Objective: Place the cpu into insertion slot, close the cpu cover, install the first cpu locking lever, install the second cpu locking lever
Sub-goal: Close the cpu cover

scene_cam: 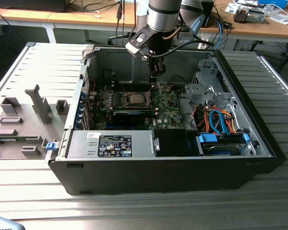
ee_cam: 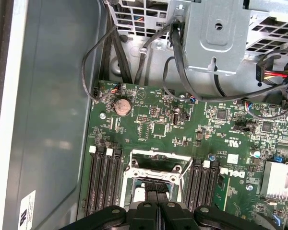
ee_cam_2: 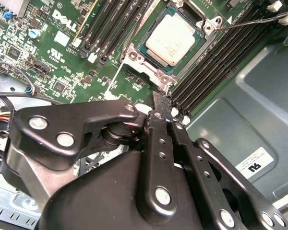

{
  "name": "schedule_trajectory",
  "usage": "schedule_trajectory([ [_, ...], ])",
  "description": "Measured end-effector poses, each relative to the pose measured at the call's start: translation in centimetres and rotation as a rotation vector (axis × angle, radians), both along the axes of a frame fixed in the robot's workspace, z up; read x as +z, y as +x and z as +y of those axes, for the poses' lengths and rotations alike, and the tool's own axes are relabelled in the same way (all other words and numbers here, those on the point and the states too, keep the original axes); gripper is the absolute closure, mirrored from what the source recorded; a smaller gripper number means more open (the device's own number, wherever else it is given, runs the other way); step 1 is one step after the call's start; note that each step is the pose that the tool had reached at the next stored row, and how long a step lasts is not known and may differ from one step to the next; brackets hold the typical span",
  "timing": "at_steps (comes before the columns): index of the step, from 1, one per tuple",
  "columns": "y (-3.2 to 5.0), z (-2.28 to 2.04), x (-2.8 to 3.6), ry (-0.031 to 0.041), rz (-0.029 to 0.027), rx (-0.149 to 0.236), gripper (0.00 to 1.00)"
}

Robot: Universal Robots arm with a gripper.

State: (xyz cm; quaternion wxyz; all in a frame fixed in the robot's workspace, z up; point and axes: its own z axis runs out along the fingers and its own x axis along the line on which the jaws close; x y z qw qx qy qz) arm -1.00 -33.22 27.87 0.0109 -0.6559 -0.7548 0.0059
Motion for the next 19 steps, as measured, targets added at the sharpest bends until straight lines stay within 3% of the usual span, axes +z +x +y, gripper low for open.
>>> schedule_trajectory([
  [19, 1.12, 0.00, 0.00, 0.0000, 0.0001, 0.000, 0.89],
])
